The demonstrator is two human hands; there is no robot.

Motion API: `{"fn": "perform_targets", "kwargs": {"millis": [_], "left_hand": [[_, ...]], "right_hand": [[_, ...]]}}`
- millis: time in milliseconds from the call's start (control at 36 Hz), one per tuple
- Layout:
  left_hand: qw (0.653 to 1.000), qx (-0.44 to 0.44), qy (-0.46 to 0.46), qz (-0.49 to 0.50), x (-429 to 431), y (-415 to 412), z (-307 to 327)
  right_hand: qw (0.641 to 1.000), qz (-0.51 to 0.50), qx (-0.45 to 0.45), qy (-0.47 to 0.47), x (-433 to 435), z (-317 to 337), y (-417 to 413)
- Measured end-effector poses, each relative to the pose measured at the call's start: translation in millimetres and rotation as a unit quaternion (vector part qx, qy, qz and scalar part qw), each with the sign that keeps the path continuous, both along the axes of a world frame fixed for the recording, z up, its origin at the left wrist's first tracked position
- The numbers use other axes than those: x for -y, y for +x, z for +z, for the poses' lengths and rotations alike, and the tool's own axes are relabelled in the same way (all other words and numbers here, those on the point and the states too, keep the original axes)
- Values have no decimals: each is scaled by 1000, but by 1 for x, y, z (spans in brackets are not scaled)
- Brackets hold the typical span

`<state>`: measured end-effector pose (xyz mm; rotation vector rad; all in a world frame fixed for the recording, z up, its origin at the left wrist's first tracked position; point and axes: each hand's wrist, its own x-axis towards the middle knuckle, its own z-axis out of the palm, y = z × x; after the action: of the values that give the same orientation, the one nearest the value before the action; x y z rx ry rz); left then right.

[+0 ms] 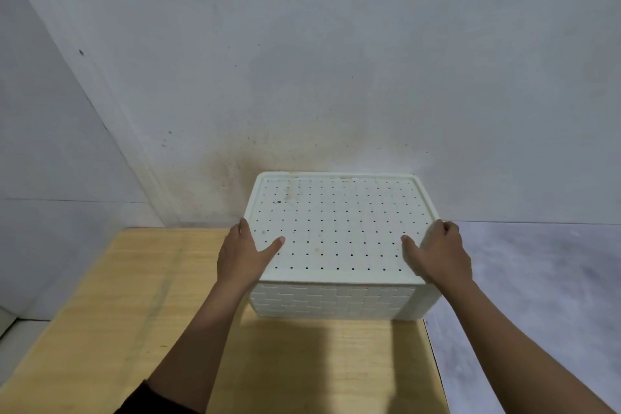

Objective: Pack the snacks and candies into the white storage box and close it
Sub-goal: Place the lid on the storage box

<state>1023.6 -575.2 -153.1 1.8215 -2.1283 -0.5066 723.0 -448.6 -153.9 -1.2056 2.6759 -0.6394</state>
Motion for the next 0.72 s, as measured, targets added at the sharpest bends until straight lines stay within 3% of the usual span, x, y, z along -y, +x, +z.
{"fn": "perform_targets", "kwargs": {"millis": [111, 194, 361, 722], "left_hand": [[992, 117, -12, -39, 1, -8, 1], [985, 150, -1, -85, 2, -13, 0], [969, 136, 33, -202, 2, -35, -5], [970, 143, 38, -195, 4, -40, -8]], "right_hand": [[995, 55, -63, 56, 5, -4, 2], [985, 142, -51, 85, 10, -5, 8], [972, 176, -31, 154, 20, -2, 20], [969, 174, -26, 173, 21, 1, 19]]}}
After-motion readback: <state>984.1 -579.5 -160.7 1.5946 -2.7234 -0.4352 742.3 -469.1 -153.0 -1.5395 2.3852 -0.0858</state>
